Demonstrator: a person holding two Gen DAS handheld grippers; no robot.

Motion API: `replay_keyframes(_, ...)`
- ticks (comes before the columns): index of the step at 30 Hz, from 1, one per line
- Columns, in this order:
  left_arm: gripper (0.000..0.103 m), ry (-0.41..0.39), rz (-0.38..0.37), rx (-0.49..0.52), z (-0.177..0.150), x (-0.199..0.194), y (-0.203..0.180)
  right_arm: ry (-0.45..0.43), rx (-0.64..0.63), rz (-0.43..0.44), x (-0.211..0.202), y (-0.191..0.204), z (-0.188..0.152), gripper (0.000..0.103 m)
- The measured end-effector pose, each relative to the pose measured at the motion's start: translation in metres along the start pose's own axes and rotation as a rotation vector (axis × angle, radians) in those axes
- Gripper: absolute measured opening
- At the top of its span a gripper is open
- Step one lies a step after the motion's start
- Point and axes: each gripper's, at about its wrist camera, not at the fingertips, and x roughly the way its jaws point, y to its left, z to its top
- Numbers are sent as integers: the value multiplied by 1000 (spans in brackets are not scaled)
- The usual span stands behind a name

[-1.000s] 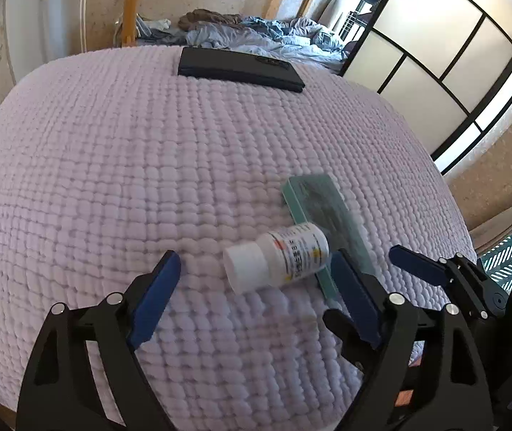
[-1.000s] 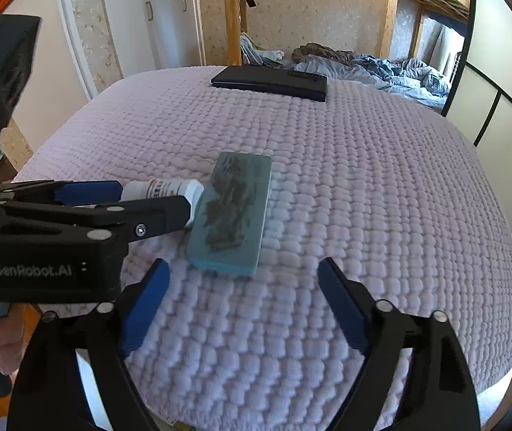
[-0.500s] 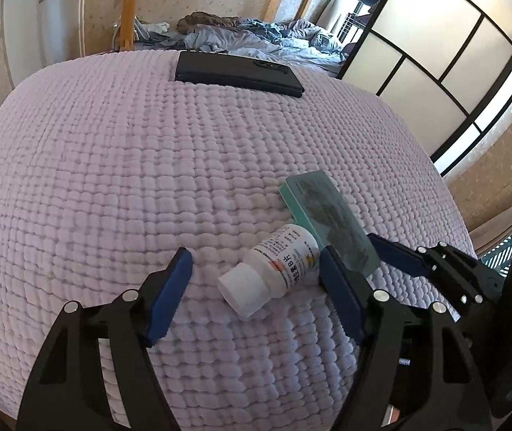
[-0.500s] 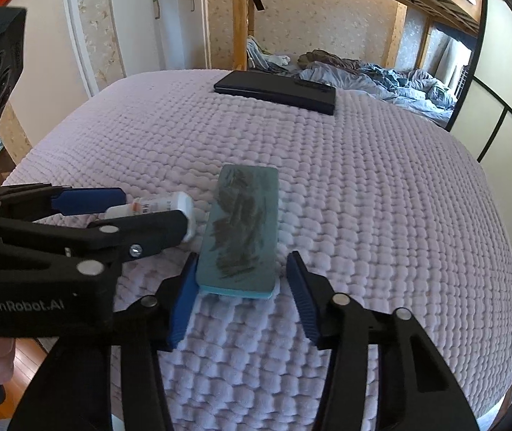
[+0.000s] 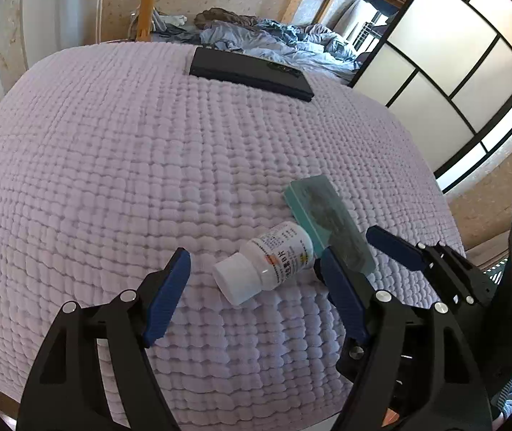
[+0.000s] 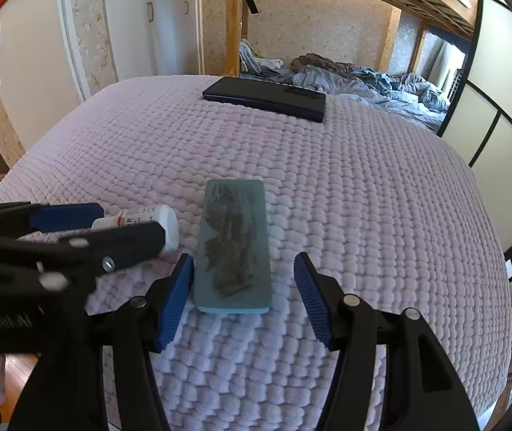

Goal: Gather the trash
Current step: 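Grasp the white pill bottle with the left tool while the right tool grasps the teal case, then carry the pill bottle and teal case over the white bin with both tools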

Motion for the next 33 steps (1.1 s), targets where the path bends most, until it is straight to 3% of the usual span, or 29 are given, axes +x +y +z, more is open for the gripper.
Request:
replay_keyframes(3,77,-16,25,31,-3,1,-4,3,-24,1,3,5,1,58)
replay_keyframes(7,70,-35,46,62,-2,2,-7,1,-40,13,4,8,2,42)
replay_keyframes(11,57,-39,26,84,0,2,-5,-7,-9,31,-2,2,0,41)
replay_keyframes(19,59,-22,-15,136,0,-1,0,-2,7,13,-19,-15,-11,41)
replay_keyframes(21,59,-20,-17,177,0,-1,-1,-2,12,10,-17,-17,-11,44)
replay_keyframes(25,54,-8,0,271,-1,-1,-7,-11,57,0,-12,-22,-8,60)
replay_keyframes(30,40,-18,42,394,-4,0,-15,11,93,50,-1,-26,-3,60)
replay_keyframes(33,37,-28,71,452,-9,1,-18,16,82,41,1,-25,-4,48)
